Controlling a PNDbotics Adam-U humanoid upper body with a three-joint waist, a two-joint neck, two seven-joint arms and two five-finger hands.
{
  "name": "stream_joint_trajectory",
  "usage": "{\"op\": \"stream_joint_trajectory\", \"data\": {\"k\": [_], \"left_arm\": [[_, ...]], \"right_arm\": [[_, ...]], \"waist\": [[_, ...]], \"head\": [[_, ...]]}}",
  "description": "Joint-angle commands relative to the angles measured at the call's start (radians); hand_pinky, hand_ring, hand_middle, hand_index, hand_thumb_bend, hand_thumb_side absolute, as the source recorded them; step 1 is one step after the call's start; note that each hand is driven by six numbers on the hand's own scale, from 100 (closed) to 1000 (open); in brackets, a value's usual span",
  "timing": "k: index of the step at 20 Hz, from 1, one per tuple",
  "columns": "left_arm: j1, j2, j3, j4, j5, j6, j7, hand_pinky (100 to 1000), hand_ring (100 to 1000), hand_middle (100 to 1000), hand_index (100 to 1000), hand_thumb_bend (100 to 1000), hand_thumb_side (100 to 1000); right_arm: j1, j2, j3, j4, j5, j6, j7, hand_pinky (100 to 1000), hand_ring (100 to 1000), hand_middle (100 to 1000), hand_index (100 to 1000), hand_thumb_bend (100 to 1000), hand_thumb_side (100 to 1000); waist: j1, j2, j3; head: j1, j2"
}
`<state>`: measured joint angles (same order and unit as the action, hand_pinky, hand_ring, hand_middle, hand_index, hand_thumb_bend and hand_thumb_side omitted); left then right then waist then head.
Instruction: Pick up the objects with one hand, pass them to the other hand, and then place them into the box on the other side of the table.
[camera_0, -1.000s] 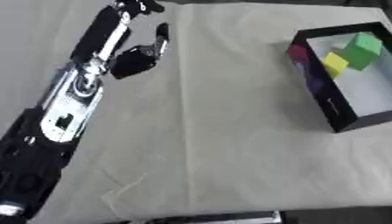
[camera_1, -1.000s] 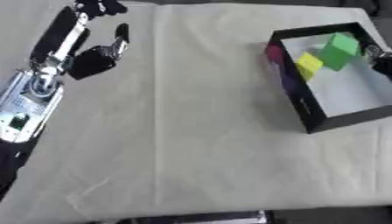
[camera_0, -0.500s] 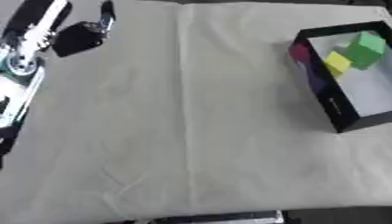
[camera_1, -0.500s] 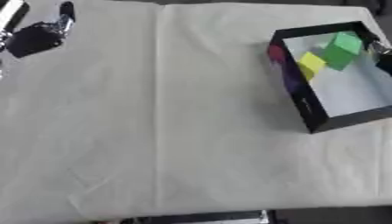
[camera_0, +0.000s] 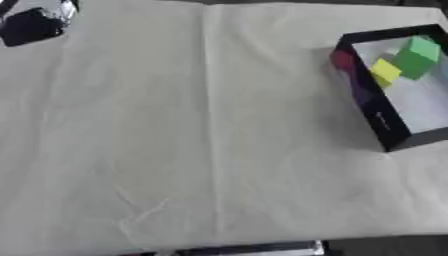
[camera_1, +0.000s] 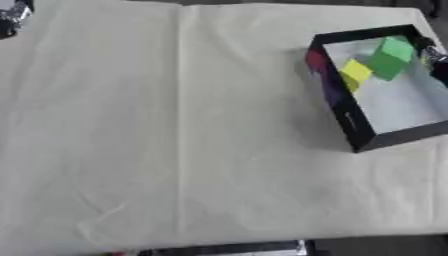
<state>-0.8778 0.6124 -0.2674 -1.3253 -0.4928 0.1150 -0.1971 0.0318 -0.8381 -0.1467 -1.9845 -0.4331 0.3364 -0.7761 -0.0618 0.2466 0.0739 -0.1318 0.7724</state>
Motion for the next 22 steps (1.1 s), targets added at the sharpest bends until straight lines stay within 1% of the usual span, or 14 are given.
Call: {"op": "stream_joint_trajectory", "data": {"k": [1,2,4,6,7,9,12,14,15,18,19,20,22], "left_arm": [[-0.035,0.069,0.032,0.049,-0.024,0.0,-0.048,838,803,779,828,220,629],[-0.039,0.078,0.039,0.06,-0.032,-0.004,-0.063,838,803,779,828,220,629],[-0.045,0.096,0.053,0.083,-0.048,-0.006,-0.091,848,815,786,832,301,648],[-0.05,0.115,0.063,0.107,-0.068,-0.011,-0.117,852,820,790,835,350,669],[-0.052,0.122,0.069,0.118,-0.077,-0.014,-0.13,853,823,791,837,399,686],[-0.057,0.137,0.081,0.143,-0.097,-0.021,-0.155,853,827,790,838,457,674],[-0.062,0.158,0.097,0.172,-0.126,-0.03,-0.188,854,831,792,838,484,676],[-0.063,0.171,0.107,0.192,-0.141,-0.03,-0.21,856,834,795,840,509,698],[-0.062,0.176,0.112,0.202,-0.148,-0.029,-0.221,860,839,799,850,537,739],[-0.056,0.198,0.125,0.221,-0.156,-0.034,-0.262,859,840,799,848,538,753],[-0.054,0.205,0.131,0.224,-0.156,-0.035,-0.272,860,841,800,847,482,746],[-0.052,0.211,0.136,0.229,-0.158,-0.035,-0.28,860,842,800,847,536,751],[-0.05,0.218,0.148,0.239,-0.166,-0.033,-0.289,860,845,806,852,549,732]], "right_arm": [[0.003,-0.013,-0.008,-0.015,0.017,0.016,-0.013,661,763,772,772,514,100],[0.005,-0.01,-0.008,-0.015,0.02,0.016,-0.012,661,763,772,772,514,100],[0.009,-0.004,-0.009,-0.015,0.022,0.017,-0.013,661,762,772,774,516,100],[0.011,-0.001,-0.009,-0.015,0.021,0.016,-0.014,661,762,772,773,516,100],[0.011,-0.001,-0.009,-0.015,0.021,0.016,-0.014,661,762,771,773,516,100],[0.012,-0.001,-0.009,-0.015,0.022,0.015,-0.014,661,762,771,774,516,100],[0.014,0.001,-0.009,-0.015,0.024,0.015,-0.013,662,762,771,774,518,100],[0.017,0.004,-0.008,-0.015,0.026,0.016,-0.014,661,762,771,773,519,100],[0.02,0.006,-0.008,-0.015,0.027,0.017,-0.014,659,762,771,773,519,100],[0.031,0.012,-0.007,-0.015,0.026,0.022,-0.015,659,762,771,773,524,100],[0.033,0.014,-0.007,-0.015,0.026,0.023,-0.016,657,762,770,773,523,100],[0.033,0.014,-0.007,-0.015,0.025,0.024,-0.017,657,762,770,773,524,100],[0.033,0.014,-0.007,-0.015,0.025,0.024,-0.018,657,762,771,773,522,100]], "waist": [[0.014,-0.023,-0.004],[0.014,-0.022,-0.005],[0.014,-0.02,-0.008],[0.014,-0.018,-0.013],[0.015,-0.017,-0.015],[0.015,-0.016,-0.018],[0.016,-0.013,-0.022],[0.017,-0.011,-0.023],[0.018,-0.01,-0.023],[0.021,-0.006,-0.025],[0.022,-0.005,-0.026],[0.023,-0.005,-0.026],[0.024,-0.003,-0.027]], "head": [[0.006,-0.002],[0.006,-0.002],[0.008,-0.002],[0.017,-0.003],[0.022,-0.005],[0.037,-0.011],[0.065,-0.027],[0.088,-0.04],[0.098,-0.044],[0.119,-0.053],[0.123,-0.055],[0.126,-0.058],[0.132,-0.063]]}}
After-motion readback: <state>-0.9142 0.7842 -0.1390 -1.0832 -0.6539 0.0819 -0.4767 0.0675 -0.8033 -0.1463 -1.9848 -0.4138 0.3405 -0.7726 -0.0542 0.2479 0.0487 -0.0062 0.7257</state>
